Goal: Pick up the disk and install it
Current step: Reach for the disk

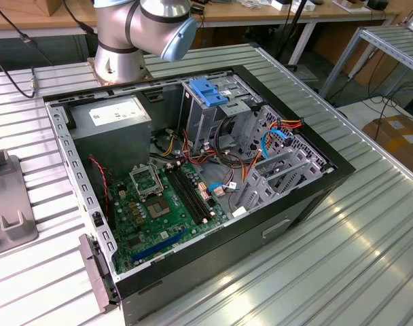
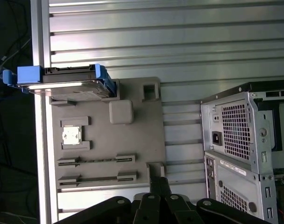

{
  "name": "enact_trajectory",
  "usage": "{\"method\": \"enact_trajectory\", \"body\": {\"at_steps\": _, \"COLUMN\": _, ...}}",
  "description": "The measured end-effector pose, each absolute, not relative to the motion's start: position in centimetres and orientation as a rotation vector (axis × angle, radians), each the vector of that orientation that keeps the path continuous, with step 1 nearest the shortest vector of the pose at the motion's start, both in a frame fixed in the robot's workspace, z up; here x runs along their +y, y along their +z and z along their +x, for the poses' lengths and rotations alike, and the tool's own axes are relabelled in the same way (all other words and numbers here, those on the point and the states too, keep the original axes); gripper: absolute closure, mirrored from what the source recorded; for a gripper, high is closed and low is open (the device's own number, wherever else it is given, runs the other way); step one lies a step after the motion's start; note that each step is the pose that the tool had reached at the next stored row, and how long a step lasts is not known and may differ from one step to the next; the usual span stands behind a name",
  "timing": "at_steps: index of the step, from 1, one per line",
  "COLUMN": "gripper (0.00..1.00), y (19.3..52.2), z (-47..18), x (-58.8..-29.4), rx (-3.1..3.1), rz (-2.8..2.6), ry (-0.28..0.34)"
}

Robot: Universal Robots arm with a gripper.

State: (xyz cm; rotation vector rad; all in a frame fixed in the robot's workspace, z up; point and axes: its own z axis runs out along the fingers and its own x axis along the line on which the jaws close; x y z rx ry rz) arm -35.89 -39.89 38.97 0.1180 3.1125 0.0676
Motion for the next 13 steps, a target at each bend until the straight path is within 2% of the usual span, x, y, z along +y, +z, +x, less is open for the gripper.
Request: {"method": "enact_trajectory", "body": {"at_steps": 13, "gripper": 0.9, "y": 38.85, "z": -36.25, "x": -39.89, "rx": 3.112, "rz": 0.118, "ry": 0.068}}
